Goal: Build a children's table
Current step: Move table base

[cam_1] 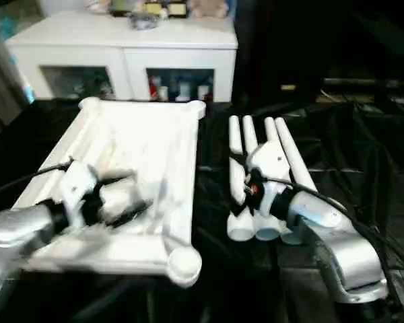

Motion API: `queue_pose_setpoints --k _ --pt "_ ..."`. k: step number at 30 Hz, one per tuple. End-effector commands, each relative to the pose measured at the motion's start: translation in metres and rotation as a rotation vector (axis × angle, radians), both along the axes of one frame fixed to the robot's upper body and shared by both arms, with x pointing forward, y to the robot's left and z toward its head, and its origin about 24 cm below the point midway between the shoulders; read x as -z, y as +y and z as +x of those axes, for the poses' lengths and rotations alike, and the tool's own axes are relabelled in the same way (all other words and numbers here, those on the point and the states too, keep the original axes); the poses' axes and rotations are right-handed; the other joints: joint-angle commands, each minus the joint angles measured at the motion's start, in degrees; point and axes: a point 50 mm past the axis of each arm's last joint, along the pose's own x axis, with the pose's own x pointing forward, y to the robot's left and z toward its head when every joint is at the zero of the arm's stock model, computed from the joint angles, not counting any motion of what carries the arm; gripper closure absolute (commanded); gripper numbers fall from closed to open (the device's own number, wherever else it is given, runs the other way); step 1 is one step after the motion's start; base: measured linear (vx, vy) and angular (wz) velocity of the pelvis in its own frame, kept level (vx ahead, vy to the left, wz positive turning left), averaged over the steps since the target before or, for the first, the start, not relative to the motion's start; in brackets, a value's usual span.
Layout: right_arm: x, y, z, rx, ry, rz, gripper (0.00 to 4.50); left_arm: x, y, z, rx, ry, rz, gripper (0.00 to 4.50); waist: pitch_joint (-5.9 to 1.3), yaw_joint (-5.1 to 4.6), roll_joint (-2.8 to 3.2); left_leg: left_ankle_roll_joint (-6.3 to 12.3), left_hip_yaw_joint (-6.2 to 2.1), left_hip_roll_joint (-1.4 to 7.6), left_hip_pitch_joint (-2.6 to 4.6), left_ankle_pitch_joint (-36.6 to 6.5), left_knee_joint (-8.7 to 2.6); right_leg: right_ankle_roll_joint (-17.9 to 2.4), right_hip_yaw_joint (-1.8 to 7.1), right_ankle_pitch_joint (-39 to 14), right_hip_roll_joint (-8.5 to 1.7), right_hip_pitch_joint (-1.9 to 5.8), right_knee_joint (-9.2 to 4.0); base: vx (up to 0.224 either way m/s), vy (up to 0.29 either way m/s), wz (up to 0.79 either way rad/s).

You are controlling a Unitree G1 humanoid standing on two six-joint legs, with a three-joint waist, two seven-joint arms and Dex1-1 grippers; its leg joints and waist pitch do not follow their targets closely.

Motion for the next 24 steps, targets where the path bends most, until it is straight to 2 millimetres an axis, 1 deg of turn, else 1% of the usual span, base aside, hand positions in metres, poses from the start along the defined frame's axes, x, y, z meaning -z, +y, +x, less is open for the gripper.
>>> queue_pose_setpoints --k 1,2,3,4,5,6,7,8,9,10,11,12,13,14,15,16,17,18,19,20,21,22,23,24 --pt "0.0 0.003 -0.002 -0.072 0.036 -0.014 0.0 0.005 0.0 -0.002 0.074 0.035 0.033 0.8 -2.26 -0.14 -0.35 -3.44 -2.62 5.1 1.28 -29.2 -7.21 -8.9 2.49 -24.2 -3.58 -0.04 -5.33 0.0 0.0 0.0" --pt "0.002 0.004 -0.005 -0.11 0.051 -0.03 0.0 0.008 0.004 0.002 0.075 0.027 0.084 1.02 -2.12 -0.18 -1.37 -3.03 -2.18 5.09 1.43 -29.0 -7.04 -9.0 2.6 -25.2 -3.68 -0.33 -5.74 0.0 0.0 0.0" --pt "0.003 0.005 -0.006 -0.142 0.062 -0.044 0.0 0.011 0.008 0.006 0.076 0.023 0.124 1.02 -2.12 0.08 -1.04 -2.93 -2.23 5.08 1.54 -28.9 -6.98 -8.7 2.71 -26.2 -3.85 -0.33 -5.65 0.0 0.0 0.0" --pt "0.004 0.007 -0.009 -0.183 0.075 -0.057 0.0 0.015 0.013 0.011 0.086 0.016 0.191 1.18 -1.91 0.11 -1.22 -3.3 -2.01 5.07 1.92 -29.7 -6.78 -8.2 2.9 -29.5 -4.11 -0.84 -6.31 -0.053 0.009 0.02" --pt "0.004 0.007 -0.009 -0.183 0.075 -0.057 0.0 0.015 0.013 0.011 0.086 0.016 0.191 1.22 -1.82 0.16 -1.08 -3.52 -2.14 5.05 1.97 -30.4 -6.76 -7.6 2.84 -31.1 -4.19 -0.88 -6.47 -0.053 0.009 0.02" --pt "0.004 0.007 -0.01 -0.198 0.081 -0.058 0.0 0.016 0.016 0.014 0.093 0.017 0.218 1.3 -1.91 0.22 -1.16 -3.85 -2.18 5.07 2.1 -30.8 -6.72 -7.4 2.81 -31.8 -4.27 -0.92 -6.45 0.0 0.0 0.0" --pt "0.004 0.008 -0.011 -0.216 0.09 -0.058 0.0 0.017 0.018 0.017 0.108 0.02 0.249 1.3 -1.9 0.14 -1.07 -4.15 -2.45 5.2 1.91 -31.2 -6.97 -7.2 2.65 -31.4 -4.28 -0.75 -6.4 0.0 0.0 0.0" --pt "0.004 0.008 -0.011 -0.219 0.092 -0.058 0.0 0.017 0.019 0.017 0.11 0.021 0.253 1.4 -1.88 0.04 -1.12 -4.62 -2.63 5.33 1.6 -32.0 -7.37 -7.4 2.43 -29.8 -4.16 -0.51 -6.12 0.0 0.0 0.0" --pt "0.005 0.008 -0.013 -0.237 0.104 -0.06 0.0 0.018 0.019 0.018 0.136 0.035 0.266 1.51 -1.95 0.1 -1.07 -4.86 -2.75 5.44 1.61 -32.3 -7.5 -7.6 2.39 -28.7 -4.17 -0.49 -5.92 0.0 0.0 0.0" --pt "0.005 0.008 -0.014 -0.244 0.109 -0.064 0.0 0.019 0.019 0.019 0.148 0.038 0.281 1.6 -1.94 0.04 -1.13 -5.1 -2.77 5.46 1.65 -33.1 -7.62 -8.1 2.35 -27.4 -4.12 -0.53 -5.81 0.0 0.0 0.0" --pt "0.005 0.008 -0.015 -0.247 0.111 -0.066 0.0 0.02 0.019 0.019 0.155 0.041 0.287 1.69 -1.97 0.03 -1.01 -5.3 -2.65 5.46 1.77 -33.6 -7.67 -8.5 2.33 -26.1 -4.07 -0.55 -5.81 0.0 0.0 0.0" --pt "0.006 0.008 -0.016 -0.258 0.117 -0.073 0.0 0.022 0.019 0.02 0.178 0.049 0.305 1.74 -2.01 0.17 -0.58 -5.36 -2.67 5.44 1.89 -33.6 -7.7 -8.9 2.38 -25.3 -4.16 -0.54 -5.85 0.0 0.0 0.0" --pt "0.007 0.007 -0.018 -0.264 0.122 -0.08 0.0 0.023 0.018 0.021 0.198 0.06 0.306 1.74 -1.94 0.13 -0.83 -5.37 -2.52 5.49 1.96 -33.8 -7.76 -9.1 2.41 -24.6 -4.06 -0.68 -5.96 0.0 0.0 0.0" --pt "0.007 0.007 -0.018 -0.264 0.122 -0.08 0.0 0.023 0.018 0.021 0.198 0.06 0.306 1.83 -1.96 0.08 -0.74 -5.48 -2.38 5.45 2.01 -34.0 -7.75 -9.3 2.49 -23.9 -4.06 -0.69 -5.98 0.0 0.0 0.0" --pt "0.009 0.006 -0.019 -0.263 0.125 -0.085 0.0 0.024 0.017 0.023 0.208 0.061 0.304 1.95 -2.04 0.11 -0.85 -5.32 -2.39 5.46 1.94 -33.5 -7.66 -9.6 2.53 -23.5 -4.24 -0.6 -5.85 0.0 0.0 0.0" --pt "0.009 0.006 -0.019 -0.261 0.126 -0.086 0.0 0.025 0.016 0.025 0.215 0.057 0.309 2.08 -2.05 0.22 -0.66 -5.09 -2.31 5.48 1.92 -32.8 -7.67 -10.0 2.6 -23.1 -4.32 -0.58 -5.89 0.0 0.0 0.0" --pt "0.009 0.006 -0.019 -0.261 0.126 -0.087 0.0 0.025 0.016 0.026 0.216 0.056 0.31 2.08 -2.07 0.27 -0.66 -4.82 -2.19 5.45 1.94 -32.2 -7.59 -10.2 2.66 -22.9 -4.34 -0.61 -5.95 0.0 0.0 0.0" --pt "0.01 0.006 -0.019 -0.259 0.126 -0.089 0.0 0.025 0.016 0.027 0.221 0.053 0.315 2.16 -2.15 0.37 -0.4 -4.76 -2.2 5.48 1.97 -31.7 -7.51 -10.4 2.71 -22.6 -4.49 -0.55 -5.88 0.0 0.0 0.0" --pt "0.01 0.006 -0.019 -0.257 0.127 -0.091 0.0 0.026 0.015 0.029 0.228 0.051 0.323 2.27 -2.11 0.42 -0.31 -4.58 -2.14 5.55 1.98 -31.3 -7.48 -10.7 2.75 -22.5 -4.53 -0.58 -5.93 0.0 0.0 0.0" --pt "0.011 0.006 -0.02 -0.256 0.128 -0.092 0.0 0.027 0.015 0.03 0.238 0.051 0.334 2.4 -2.16 0.51 -0.09 -4.44 -2.11 5.55 2.07 -31.0 -7.41 -11.0 2.78 -22.3 -4.52 -0.58 -5.93 0.0 0.0 0.0" --pt "0.011 0.006 -0.021 -0.253 0.13 -0.087 0.0 0.028 0.015 0.032 0.246 0.048 0.349 2.52 -2.14 0.47 -0.28 -4.32 -1.98 5.58 2.07 -30.8 -7.44 -11.0 2.79 -22.0 -4.39 -0.63 -6.05 0.0 0.0 0.0" --pt "0.011 0.006 -0.022 -0.25 0.132 -0.083 0.0 0.029 0.015 0.034 0.251 0.046 0.362 2.57 -2.26 0.63 -0.04 -4.18 -1.93 5.59 2.15 -30.2 -7.38 -11.4 2.82 -20.9 -4.37 -0.56 -5.87 0.0 0.0 0.0" --pt "0.01 0.006 -0.022 -0.249 0.133 -0.082 0.0 0.03 0.015 0.036 0.252 0.047 0.37 2.57 -2.29 0.61 -0.23 -3.99 -1.84 5.65 2.06 -29.5 -7.41 -11.6 2.84 -20.0 -4.38 -0.47 -5.88 0.0 0.0 0.0" --pt "0.011 0.006 -0.023 -0.249 0.133 -0.083 0.0 0.03 0.015 0.039 0.254 0.047 0.382 2.65 -2.44 0.67 0.05 -3.54 -1.84 5.57 1.77 -27.6 -7.46 -12.1 2.77 -18.0 -4.33 -0.1 -5.5 0.0 0.0 0.0"
